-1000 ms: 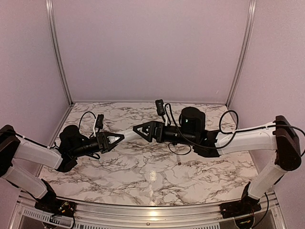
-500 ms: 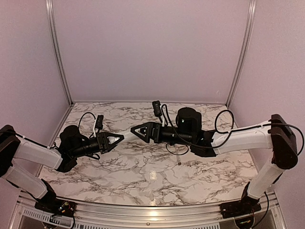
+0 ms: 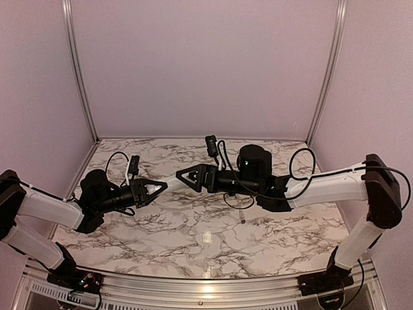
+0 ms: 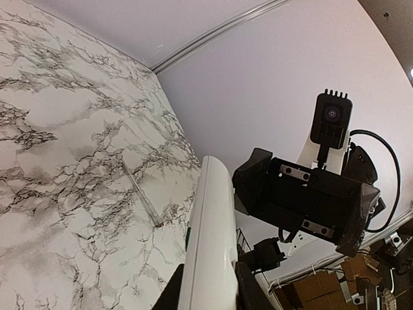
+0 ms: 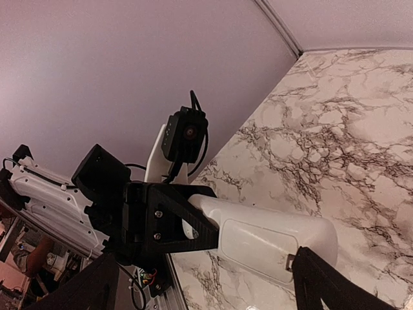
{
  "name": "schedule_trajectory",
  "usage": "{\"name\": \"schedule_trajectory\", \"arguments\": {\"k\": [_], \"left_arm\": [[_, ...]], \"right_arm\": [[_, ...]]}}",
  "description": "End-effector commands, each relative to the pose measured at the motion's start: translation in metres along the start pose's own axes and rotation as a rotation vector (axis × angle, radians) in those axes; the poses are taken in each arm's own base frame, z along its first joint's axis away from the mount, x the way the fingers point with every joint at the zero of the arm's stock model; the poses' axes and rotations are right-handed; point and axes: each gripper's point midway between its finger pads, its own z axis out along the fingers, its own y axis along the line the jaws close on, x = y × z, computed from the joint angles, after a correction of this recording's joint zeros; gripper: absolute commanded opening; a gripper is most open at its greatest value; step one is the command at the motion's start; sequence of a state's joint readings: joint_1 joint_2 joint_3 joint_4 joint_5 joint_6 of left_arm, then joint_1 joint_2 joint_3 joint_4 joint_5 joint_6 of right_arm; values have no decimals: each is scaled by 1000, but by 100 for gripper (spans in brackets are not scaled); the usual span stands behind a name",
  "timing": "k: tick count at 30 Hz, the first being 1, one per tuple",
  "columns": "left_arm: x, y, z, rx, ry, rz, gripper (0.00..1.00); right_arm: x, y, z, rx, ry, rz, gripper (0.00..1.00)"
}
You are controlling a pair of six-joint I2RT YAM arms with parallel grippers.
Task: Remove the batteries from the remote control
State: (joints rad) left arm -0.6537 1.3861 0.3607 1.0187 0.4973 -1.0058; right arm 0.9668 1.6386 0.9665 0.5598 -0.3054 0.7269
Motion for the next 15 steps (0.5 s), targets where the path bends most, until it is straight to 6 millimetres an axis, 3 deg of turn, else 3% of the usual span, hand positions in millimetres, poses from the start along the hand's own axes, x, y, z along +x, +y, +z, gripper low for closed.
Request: {"name": "schedule_trajectory", "arguments": {"k": [1,15], "left_arm": [[-4,-16,-5,50,-17,50,0],[-5,-20,-7,59,-21,59,0]], "right_arm": [[-1,2,9,-3,1,-14,92],[4,9,10,-89,16,13,92]]}}
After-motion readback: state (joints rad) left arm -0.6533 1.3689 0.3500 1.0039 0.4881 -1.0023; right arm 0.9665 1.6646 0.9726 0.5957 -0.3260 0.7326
